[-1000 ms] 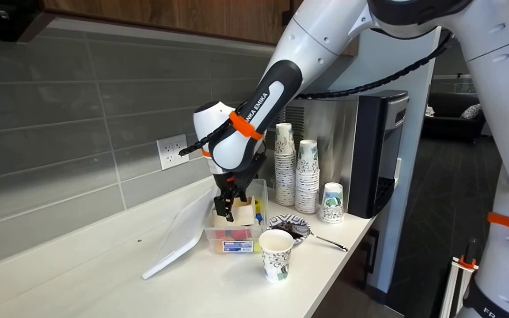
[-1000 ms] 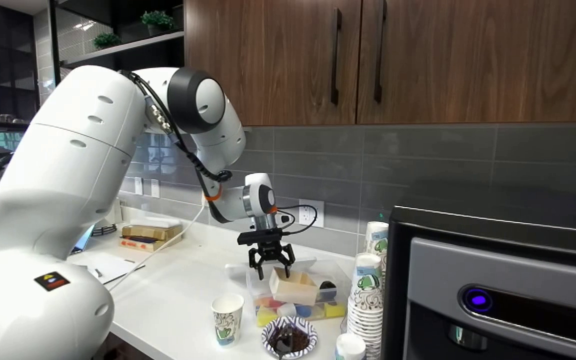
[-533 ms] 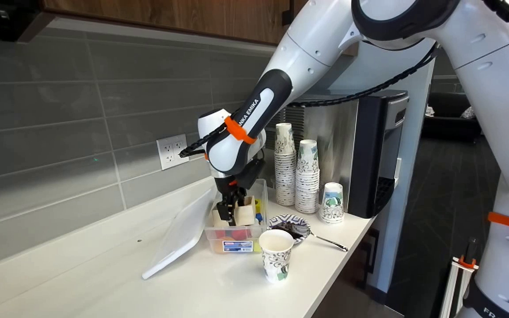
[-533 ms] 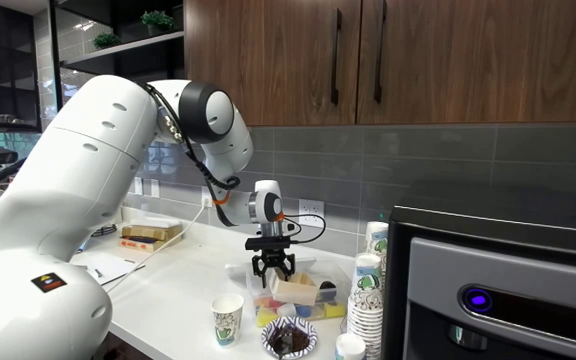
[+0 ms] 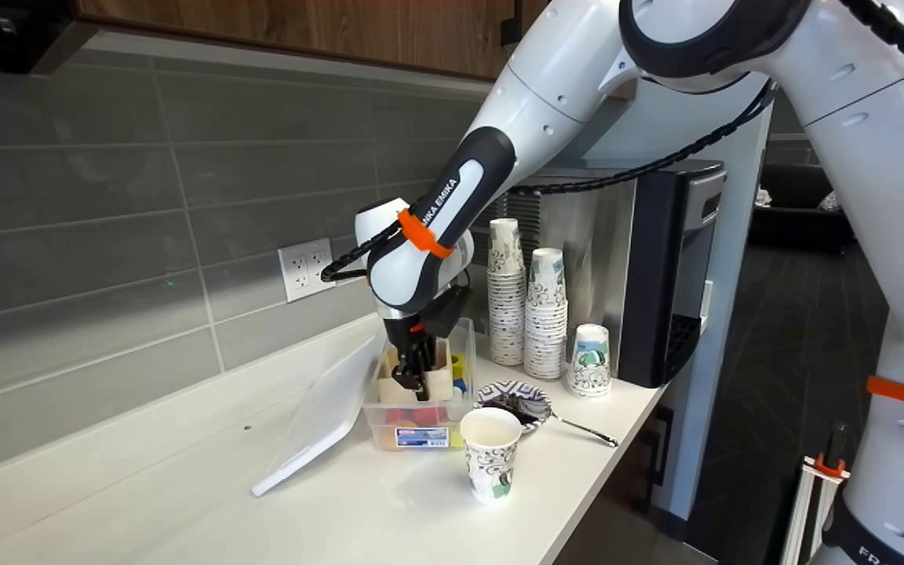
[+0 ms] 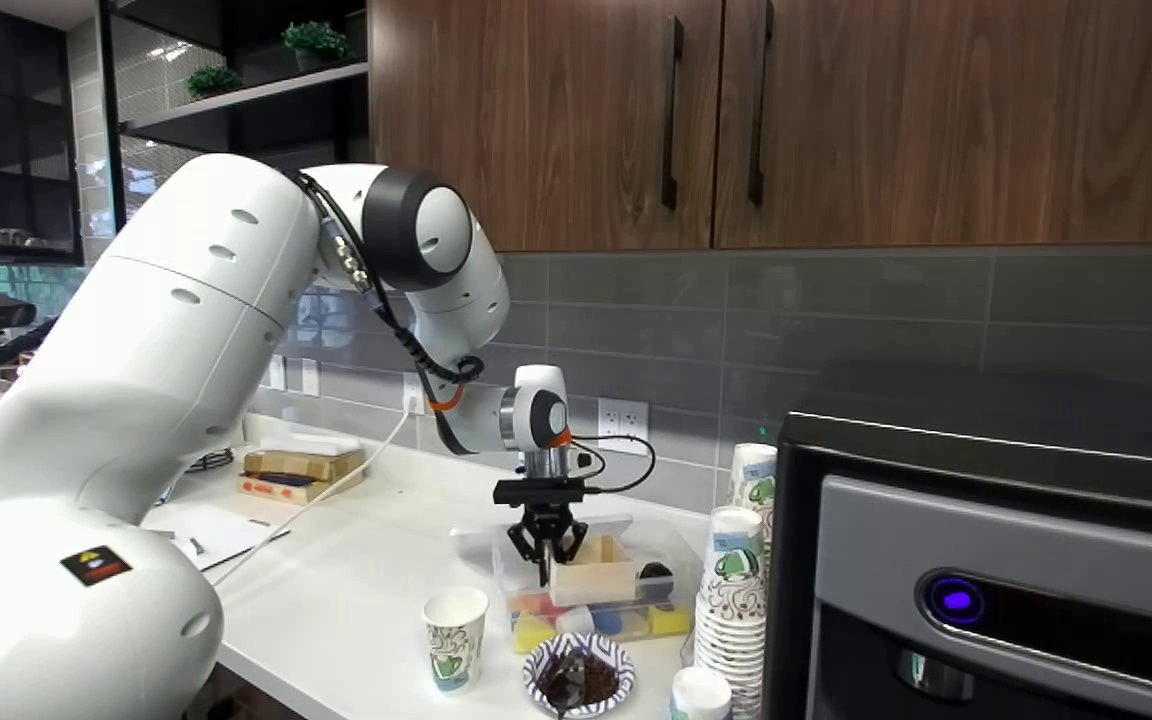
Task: Remove the white lid from the container then remove the wooden box from the container and put the orange ball in the box.
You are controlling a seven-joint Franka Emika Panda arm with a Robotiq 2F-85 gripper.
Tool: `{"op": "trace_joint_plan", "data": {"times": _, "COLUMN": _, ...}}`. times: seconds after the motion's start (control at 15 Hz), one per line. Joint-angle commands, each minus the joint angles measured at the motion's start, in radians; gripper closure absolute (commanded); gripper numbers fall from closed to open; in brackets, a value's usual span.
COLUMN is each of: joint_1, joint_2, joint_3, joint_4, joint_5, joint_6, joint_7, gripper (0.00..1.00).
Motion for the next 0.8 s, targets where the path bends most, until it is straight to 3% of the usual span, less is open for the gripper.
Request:
{"op": "trace_joint_plan", "data": {"times": 0.0, "joint_1": -0.006, "joint_2": -0.017, "joint_3": 0.004, "joint_4": 0.000, "joint_5": 0.029, "joint_6": -0.027, "joint_7": -0.031, "gripper": 1.00}}
{"op": "trace_joint_plan", "data": {"times": 0.4, "joint_1": 0.019, "joint_2": -0.091, "joint_3": 0.014, "joint_4": -0.065, "joint_5": 0.019, "joint_6": -0.061, "joint_7": -0.008, "gripper": 0.98}}
{"op": "trace_joint_plan", "data": {"times": 0.73, "joint_1": 0.146, "joint_2": -0.235, "joint_3": -0.005, "joint_4": -0.153, "joint_5": -0.071, "joint_6": -0.220, "joint_7": 0.260, "gripper": 0.98}}
